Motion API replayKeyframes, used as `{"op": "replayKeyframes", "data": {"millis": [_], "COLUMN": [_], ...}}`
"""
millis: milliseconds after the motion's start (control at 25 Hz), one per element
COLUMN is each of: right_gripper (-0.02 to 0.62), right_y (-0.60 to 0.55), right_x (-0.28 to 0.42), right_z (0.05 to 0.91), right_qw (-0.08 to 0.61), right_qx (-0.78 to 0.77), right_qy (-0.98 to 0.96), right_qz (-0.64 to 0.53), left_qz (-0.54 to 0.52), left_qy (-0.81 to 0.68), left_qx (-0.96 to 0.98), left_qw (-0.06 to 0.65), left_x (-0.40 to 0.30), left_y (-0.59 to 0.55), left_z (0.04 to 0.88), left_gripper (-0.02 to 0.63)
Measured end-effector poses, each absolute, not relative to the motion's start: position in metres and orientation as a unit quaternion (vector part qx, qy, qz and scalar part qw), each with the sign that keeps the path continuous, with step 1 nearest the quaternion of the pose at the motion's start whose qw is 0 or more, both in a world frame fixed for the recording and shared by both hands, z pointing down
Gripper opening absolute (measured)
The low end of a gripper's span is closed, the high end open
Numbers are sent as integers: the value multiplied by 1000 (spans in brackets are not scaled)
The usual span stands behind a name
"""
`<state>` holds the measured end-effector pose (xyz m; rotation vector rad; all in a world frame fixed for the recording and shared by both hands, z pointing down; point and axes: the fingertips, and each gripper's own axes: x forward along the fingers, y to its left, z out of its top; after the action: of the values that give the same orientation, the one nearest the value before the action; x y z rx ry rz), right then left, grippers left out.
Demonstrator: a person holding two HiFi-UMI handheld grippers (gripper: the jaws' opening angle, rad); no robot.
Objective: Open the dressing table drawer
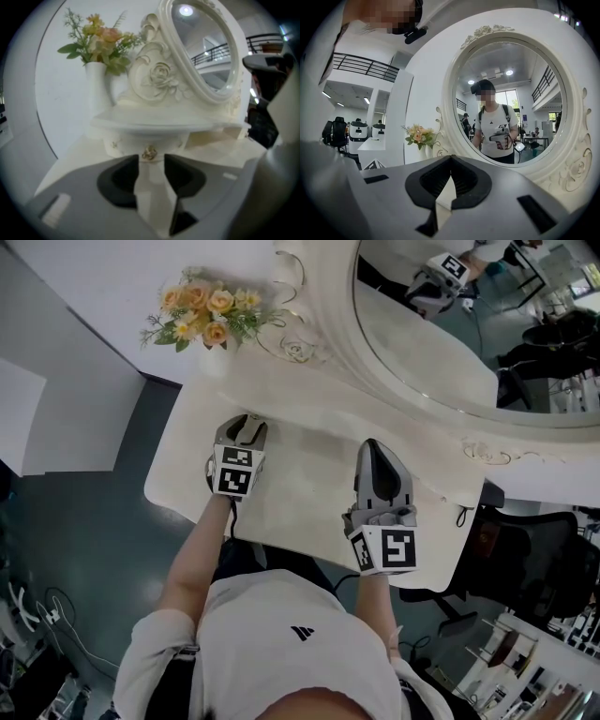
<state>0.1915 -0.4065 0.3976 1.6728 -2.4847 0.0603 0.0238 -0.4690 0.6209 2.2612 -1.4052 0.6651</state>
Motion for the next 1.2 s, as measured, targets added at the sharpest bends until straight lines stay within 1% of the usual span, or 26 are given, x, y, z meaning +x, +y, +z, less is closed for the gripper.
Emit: {"op": "replayKeyframes", "data": {"millis": [280,320,360,440,1200], "right_gripper": [-11,-11,-11,-11,-11], "right_y": [-404,-404,-403,-401,-382], "right_x": [199,200,201,202,183], "right_z": [400,400,401,401,395], "right_qw": [79,79,79,79,69], "right_qx": [556,557,557,558,556], "right_qy": [-827,-827,-826,-826,-828], "right_qz": [21,22,23,23,20], "left_qz": [243,245,248,253,269], "left_qy": [-512,-514,-515,-515,-499], "left_qx": [800,798,796,796,798], "left_qw": [198,198,197,193,204], "left_x": [27,26,26,26,20], "left_y": [-480,-481,-482,-483,-442], "left_z": [624,624,625,625,627], "left_gripper": [175,157,124,110,103]}}
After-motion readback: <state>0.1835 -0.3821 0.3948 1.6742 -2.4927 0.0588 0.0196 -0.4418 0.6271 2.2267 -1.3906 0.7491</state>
